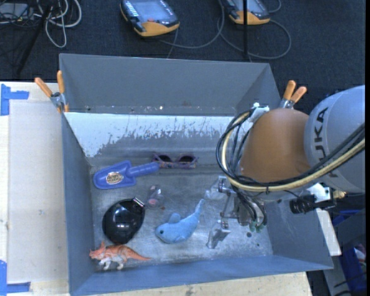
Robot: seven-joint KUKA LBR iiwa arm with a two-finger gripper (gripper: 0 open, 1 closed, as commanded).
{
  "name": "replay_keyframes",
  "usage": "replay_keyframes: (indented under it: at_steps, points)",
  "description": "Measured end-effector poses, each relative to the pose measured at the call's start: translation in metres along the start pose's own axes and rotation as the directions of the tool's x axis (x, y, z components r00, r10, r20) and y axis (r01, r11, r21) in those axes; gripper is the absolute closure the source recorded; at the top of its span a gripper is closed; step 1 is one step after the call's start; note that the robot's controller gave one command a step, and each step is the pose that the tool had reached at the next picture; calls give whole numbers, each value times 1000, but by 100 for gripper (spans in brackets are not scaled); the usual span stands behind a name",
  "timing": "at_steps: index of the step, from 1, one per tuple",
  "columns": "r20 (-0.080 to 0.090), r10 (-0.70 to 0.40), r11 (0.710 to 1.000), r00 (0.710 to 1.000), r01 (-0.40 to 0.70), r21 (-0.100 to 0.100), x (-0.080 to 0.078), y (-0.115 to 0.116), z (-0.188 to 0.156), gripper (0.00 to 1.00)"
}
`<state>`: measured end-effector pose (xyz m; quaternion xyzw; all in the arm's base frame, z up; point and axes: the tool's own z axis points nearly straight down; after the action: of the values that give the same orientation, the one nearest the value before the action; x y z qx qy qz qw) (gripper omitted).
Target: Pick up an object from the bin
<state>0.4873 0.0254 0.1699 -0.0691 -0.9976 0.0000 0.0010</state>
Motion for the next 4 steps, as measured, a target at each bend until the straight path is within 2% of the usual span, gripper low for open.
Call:
replay_keyframes:
  at_steps: [1, 2, 3, 4]
  points:
    - [-4, -87, 996, 996, 87, 1, -14, 14, 45, 0]
    - [15, -33, 999, 999, 33, -2, -34, 66, 95, 100]
    - [16, -34, 999, 999, 34, -2, -34, 66, 95, 100]
    - [-2, -33, 999, 999, 33, 1, -30, 70, 60, 100]
